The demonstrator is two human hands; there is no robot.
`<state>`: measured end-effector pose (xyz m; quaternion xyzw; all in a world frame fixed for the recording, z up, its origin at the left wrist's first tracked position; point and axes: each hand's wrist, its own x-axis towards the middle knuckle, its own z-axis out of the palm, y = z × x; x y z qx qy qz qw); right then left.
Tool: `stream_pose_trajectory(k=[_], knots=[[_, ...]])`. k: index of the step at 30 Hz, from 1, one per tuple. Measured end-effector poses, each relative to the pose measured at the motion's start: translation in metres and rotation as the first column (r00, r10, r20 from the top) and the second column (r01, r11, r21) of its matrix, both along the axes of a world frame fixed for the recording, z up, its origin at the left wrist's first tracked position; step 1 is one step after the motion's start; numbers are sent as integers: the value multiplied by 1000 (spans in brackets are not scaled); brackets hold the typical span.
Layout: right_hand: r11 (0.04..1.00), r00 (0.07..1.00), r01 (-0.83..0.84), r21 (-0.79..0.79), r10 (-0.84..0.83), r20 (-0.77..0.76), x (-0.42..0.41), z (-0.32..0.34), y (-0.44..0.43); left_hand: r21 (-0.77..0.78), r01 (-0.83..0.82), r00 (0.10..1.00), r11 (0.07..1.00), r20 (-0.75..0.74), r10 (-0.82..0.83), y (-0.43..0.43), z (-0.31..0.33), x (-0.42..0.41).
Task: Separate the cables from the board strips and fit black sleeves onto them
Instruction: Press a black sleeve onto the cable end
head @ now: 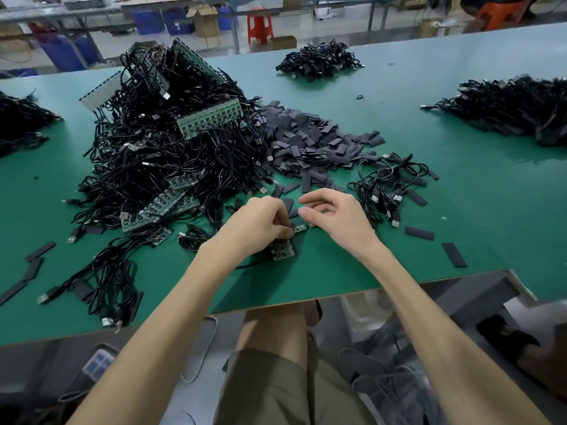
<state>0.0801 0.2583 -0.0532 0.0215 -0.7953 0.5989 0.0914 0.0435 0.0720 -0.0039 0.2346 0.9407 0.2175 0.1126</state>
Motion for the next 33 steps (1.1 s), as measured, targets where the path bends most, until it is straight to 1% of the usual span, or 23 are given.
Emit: stream_pose_trajectory(k=[3, 5, 8, 10, 12, 15, 17, 20, 22, 24, 26, 29, 30, 33], knots=[[1000, 1000, 11, -12, -11, 10, 0, 0, 0, 55, -27, 999, 998, -18, 28, 0, -3, 0], [996, 999, 48, -78, -48, -3, 0, 2, 0, 152, -73, 996, 986, -35, 80, 1, -2, -1], [984, 996, 80, -162, -87, -31, 2, 5, 1, 313, -134, 987, 940, -46, 156, 4, 6, -3], [982, 999, 40, -186, -46, -28, 4, 7, 1, 391, -95, 991, 915, -48, 123, 8, 11, -2], [976, 1000, 14, -217, -19, -23, 5, 8, 1, 414, -50, 995, 909, -59, 82, 12, 14, 2], [957, 997, 59, -283, -70, -30, 6, 10, 2, 446, -59, 997, 893, -19, 76, 15, 12, 2], [936, 992, 104, -336, -123, -35, 6, 11, 3, 410, -93, 993, 907, -30, 116, 11, 8, -3], [885, 987, 136, -445, -162, -20, 5, 13, 3, 194, -90, 988, 977, -109, 113, 1, 0, -9], [858, 989, 125, -498, -146, -3, 5, 14, 1, 122, -78, 989, 990, -114, 92, -4, -3, -9], [864, 992, 104, -492, -123, -5, 6, 15, 0, 96, -84, 986, 992, -133, 97, -5, -4, -8], [877, 993, 94, -470, -116, -17, 7, 14, 0, 93, -97, 976, 991, -189, 113, -5, -5, -7], [877, 989, 114, -467, -146, -33, 7, 14, 0, 154, -123, 959, 980, -235, 157, -7, -3, -5], [870, 987, 122, -477, -159, -37, 7, 13, 1, 147, -122, 963, 982, -221, 153, -9, -2, -5], [832, 979, 138, -537, -196, -52, 4, 12, 2, 49, -94, 987, 994, -129, 99, -15, -1, -1]])
